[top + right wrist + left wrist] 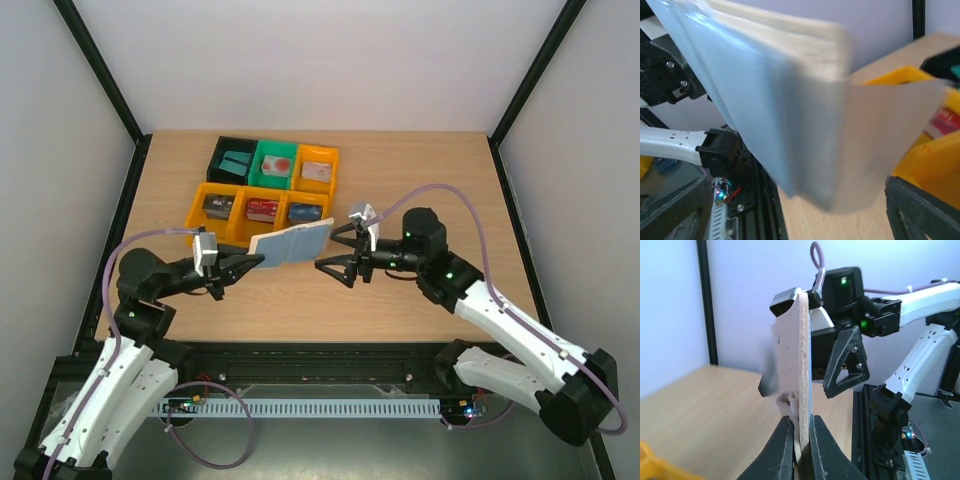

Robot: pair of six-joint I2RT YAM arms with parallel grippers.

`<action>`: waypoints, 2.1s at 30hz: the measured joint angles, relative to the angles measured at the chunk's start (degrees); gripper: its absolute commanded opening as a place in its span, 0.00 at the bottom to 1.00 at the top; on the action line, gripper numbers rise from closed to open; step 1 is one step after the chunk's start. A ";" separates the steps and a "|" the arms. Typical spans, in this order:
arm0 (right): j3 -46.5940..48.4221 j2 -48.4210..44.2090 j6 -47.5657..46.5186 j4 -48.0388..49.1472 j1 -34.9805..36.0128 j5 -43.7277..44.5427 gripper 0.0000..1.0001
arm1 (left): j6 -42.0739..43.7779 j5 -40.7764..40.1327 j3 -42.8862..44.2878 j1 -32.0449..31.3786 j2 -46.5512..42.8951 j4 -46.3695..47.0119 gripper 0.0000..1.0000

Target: Take the credit cards out of the card holder

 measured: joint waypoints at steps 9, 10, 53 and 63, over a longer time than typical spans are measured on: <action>1.44 -6.49 -8.15 -2.62 -0.55 0.09 0.95 | 2.16 2.84 1.73 -0.09 -0.48 6.73 0.02; 1.68 -6.49 -8.74 -2.62 -0.55 0.24 0.95 | 1.90 2.93 1.81 -0.09 -0.44 7.23 0.02; 7.34 4.52 0.50 10.82 6.99 -1.86 0.90 | -10.99 -4.96 -0.48 -3.85 1.84 15.85 0.02; 7.34 8.44 5.66 16.90 8.28 6.38 0.80 | -14.91 -7.65 -2.32 -5.14 2.54 17.99 0.02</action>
